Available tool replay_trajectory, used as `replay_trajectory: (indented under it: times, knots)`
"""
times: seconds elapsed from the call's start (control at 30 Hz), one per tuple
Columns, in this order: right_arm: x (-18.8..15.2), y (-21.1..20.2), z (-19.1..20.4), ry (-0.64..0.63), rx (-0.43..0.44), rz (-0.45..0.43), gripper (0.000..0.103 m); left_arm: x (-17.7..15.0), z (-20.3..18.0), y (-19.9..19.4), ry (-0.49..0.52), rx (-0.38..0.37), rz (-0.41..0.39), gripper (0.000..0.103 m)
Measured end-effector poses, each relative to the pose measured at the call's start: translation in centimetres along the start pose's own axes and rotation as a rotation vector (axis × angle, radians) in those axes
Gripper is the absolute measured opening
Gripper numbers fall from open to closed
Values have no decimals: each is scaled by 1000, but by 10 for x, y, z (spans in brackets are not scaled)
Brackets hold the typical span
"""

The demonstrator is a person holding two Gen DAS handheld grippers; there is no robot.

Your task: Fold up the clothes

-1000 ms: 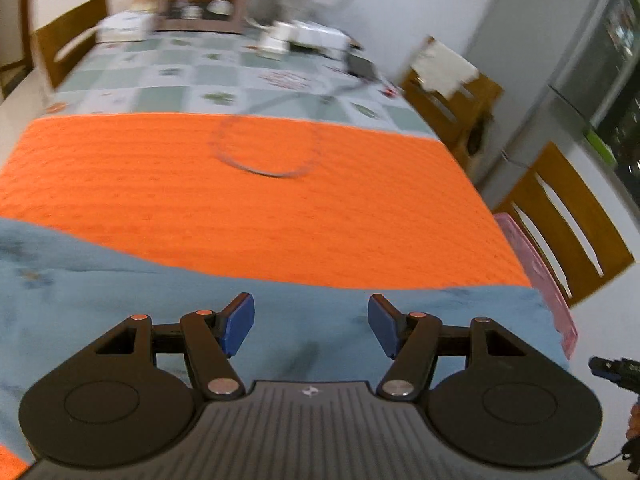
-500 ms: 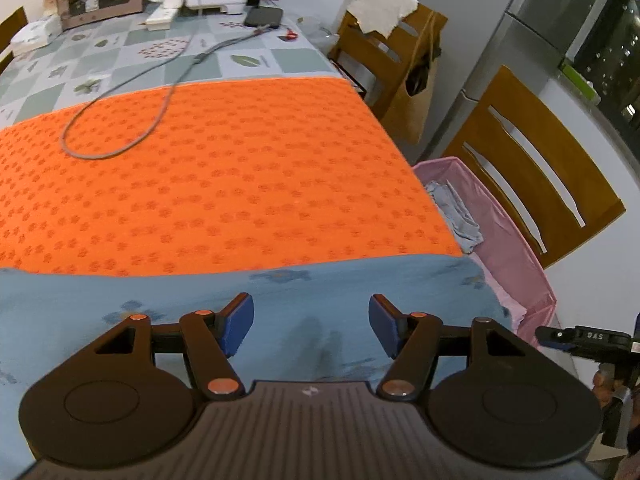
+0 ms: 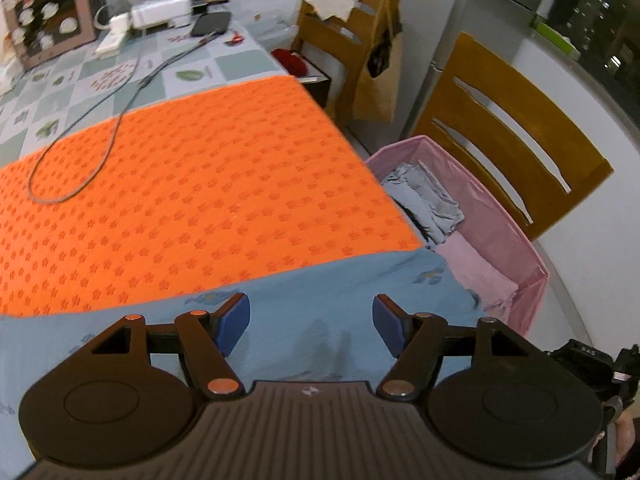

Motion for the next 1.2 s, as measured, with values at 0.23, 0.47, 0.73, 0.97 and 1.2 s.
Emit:
replay_trajectory:
  times: [0.23,0.47,0.73,0.97,1.2]
  knots:
    - [-9,16,-15,137,66,74,72,4,-18,-2,26,-2,-5,74]
    - [-12,38,-18,267,171,137,71,2,-23,-8,26,8,-23,74]
    - [-5,25,0,244,237,74,4,-2,-6,-22,-42,21,-44,74]
    - [-16,-24,97,-117,199,-51,4,-3,28,-56,-171,20,-119,74]
    - [-81,-33,219,-664,99,-165,4,-19,88,-107,-288,30,-213,75]
Point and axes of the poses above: each gripper's, at about its wrist camera, not at the fingertips, and y roughly the way its jaws point, z to its left, x to its top, the point moved 6 cm from there along y, roughly the way its jaws point, and after that the axes turned 2 degrees about z, right-handed, at the moved point
